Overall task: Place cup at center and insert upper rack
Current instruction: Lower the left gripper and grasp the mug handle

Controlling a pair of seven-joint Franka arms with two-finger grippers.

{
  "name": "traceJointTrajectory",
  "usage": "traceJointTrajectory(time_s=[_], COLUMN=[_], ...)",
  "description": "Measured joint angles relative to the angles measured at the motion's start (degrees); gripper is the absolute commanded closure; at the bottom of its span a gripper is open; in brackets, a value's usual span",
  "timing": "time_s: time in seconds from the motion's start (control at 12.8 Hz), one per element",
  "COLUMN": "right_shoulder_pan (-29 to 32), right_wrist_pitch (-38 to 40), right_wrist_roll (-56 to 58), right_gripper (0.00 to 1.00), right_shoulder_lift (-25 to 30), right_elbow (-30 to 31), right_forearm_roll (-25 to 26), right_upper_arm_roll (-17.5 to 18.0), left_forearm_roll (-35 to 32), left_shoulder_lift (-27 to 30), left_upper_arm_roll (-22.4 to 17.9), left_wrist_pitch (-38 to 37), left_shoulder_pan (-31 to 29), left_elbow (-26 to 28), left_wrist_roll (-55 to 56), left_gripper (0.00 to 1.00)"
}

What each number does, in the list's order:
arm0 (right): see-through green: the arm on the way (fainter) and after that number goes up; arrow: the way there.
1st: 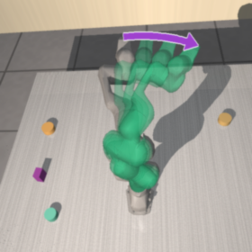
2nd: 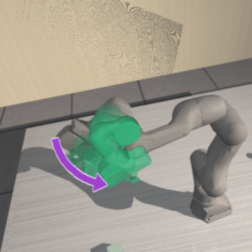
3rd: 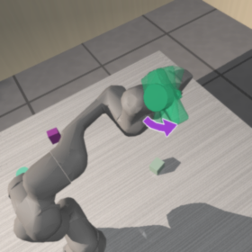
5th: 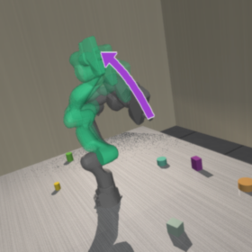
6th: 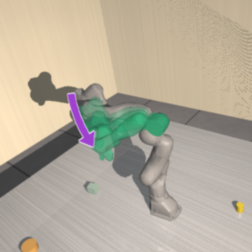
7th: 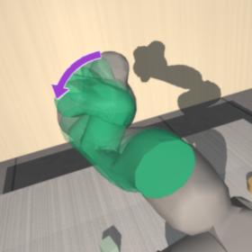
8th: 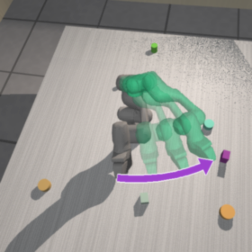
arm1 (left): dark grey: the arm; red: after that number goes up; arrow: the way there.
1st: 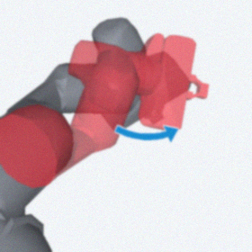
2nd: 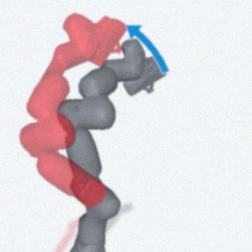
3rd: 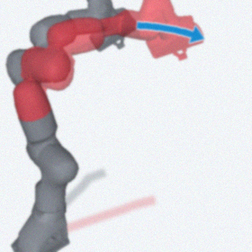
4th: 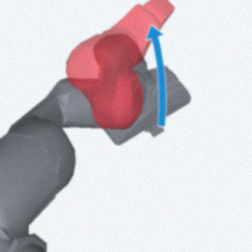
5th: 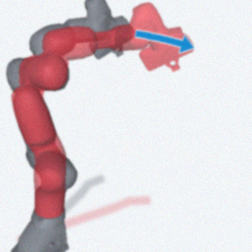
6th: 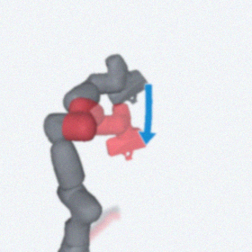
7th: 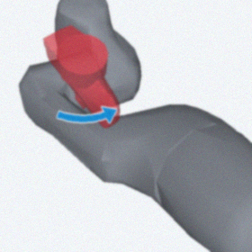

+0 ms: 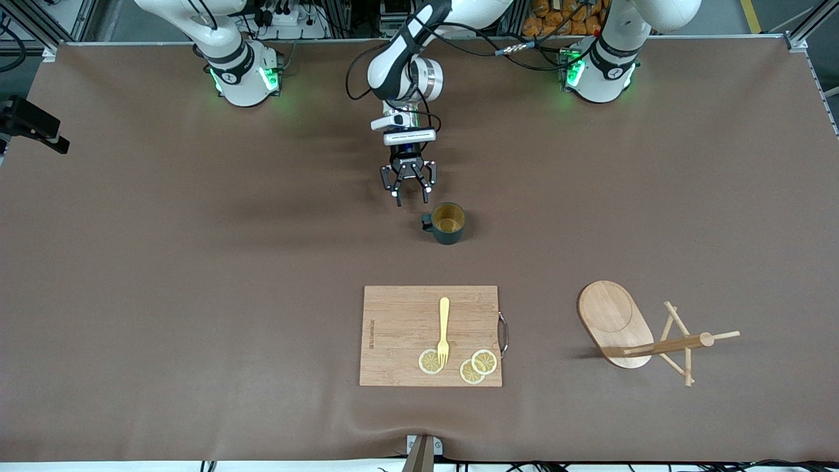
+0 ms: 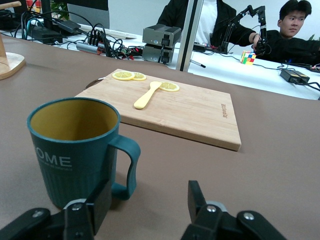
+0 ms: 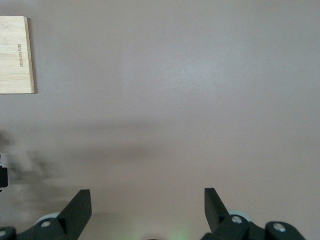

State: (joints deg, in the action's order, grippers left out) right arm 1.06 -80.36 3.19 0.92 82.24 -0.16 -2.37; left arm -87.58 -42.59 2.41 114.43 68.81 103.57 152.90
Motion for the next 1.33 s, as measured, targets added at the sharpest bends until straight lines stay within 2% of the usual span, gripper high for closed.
traceJointTrajectory(time_s=[0.94, 1.17, 1.33], right_shoulder_pan=[-1.0, -1.1, -1.1], right_wrist_pitch=[0.0, -0.1, -0.1], right_wrist_roll=[0.0, 0.0, 0.0], right_gripper=[0.00, 0.00, 0.00], right_shoulder_lift=[-1.2, -1.3, -1.3], right_elbow=[0.3, 0.3, 0.3], right_forearm_roll=[0.4, 0.6, 0.6], right_upper_arm_roll=[1.3, 1.3, 1.3], left_forearm_roll=[-8.1, -8.2, -8.2], left_shoulder_lift=[-2.8, -3.9, -4.7], left_upper_arm_roll=[-0.4, -0.4, -0.3], left_wrist_pitch=[0.2, 0.3, 0.3], left_shoulder_pan=[-3.3, -3.3, -3.3], left_elbow=[0.0, -1.1, -2.5], left_wrist_roll=[0.9, 1.2, 1.2], left_gripper=[0.36, 0.51, 0.51])
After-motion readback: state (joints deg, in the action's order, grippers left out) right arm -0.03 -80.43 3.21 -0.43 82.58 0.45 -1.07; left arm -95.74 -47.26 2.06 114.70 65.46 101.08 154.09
